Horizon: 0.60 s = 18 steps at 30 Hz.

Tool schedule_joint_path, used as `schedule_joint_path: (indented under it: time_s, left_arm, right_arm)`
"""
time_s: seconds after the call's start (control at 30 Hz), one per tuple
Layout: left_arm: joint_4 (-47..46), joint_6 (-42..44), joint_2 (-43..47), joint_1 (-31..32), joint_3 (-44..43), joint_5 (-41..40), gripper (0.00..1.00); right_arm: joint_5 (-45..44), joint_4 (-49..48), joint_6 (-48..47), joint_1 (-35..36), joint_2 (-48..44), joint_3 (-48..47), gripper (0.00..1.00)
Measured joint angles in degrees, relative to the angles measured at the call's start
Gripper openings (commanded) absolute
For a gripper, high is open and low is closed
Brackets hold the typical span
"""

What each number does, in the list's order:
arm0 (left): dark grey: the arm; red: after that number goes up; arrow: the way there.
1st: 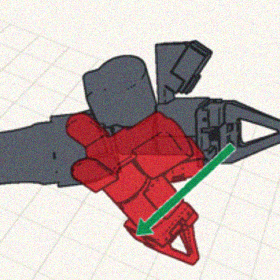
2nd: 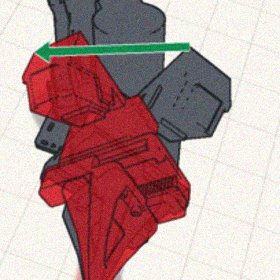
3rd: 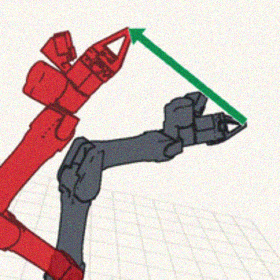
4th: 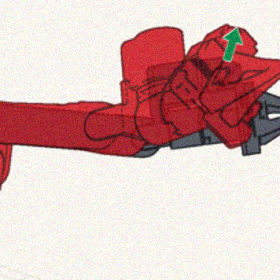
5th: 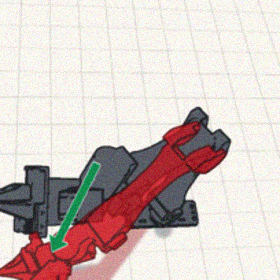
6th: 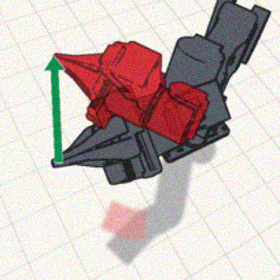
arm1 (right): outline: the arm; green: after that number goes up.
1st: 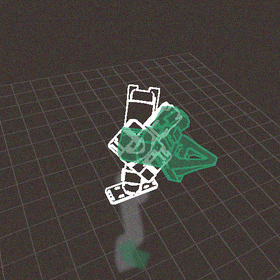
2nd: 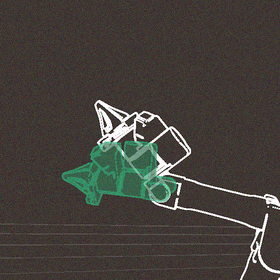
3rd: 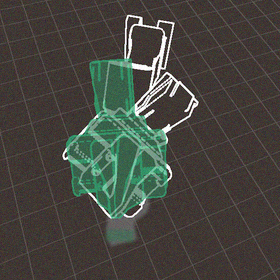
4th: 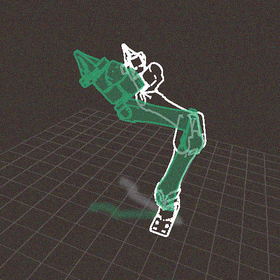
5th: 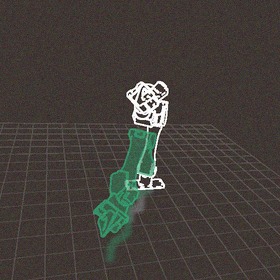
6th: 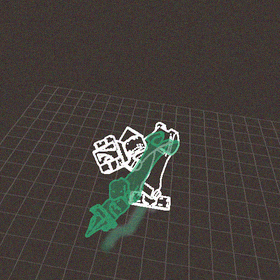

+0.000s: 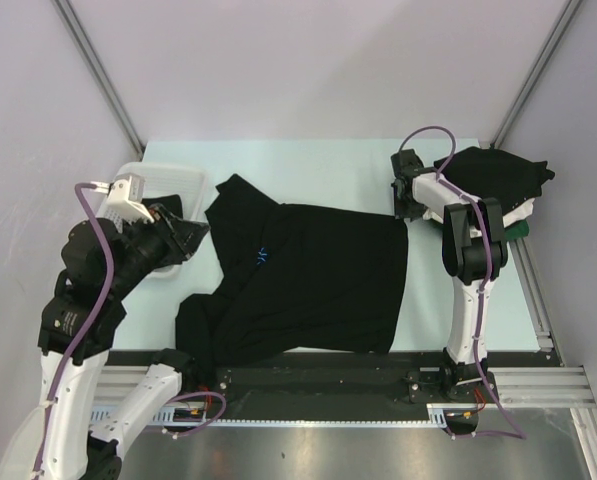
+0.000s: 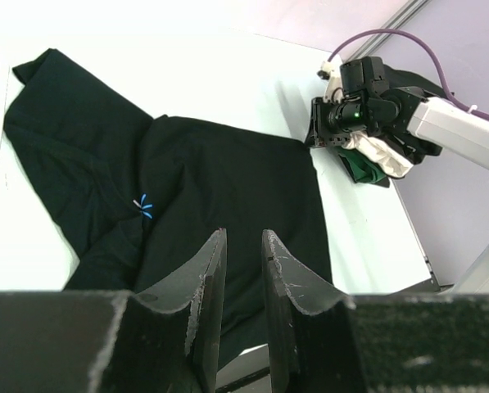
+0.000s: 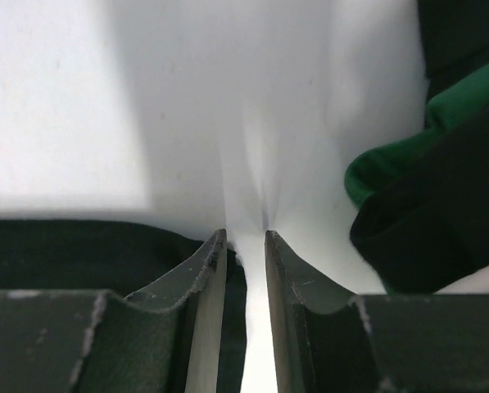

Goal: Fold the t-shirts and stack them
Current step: Flatten out the tshirt

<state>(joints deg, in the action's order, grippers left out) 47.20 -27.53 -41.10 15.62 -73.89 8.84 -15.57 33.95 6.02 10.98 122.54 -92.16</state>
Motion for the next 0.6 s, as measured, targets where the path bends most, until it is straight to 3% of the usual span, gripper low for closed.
schedule_joint_path:
  time_s: [0.6]
  left_arm:
    - [-0.42, -0.72, 1.03, 0.00, 0.07, 0.46, 0.29]
  right_arm:
    - [2.10, 5.16, 0.00, 0.04, -3.82, -1.16, 0.31]
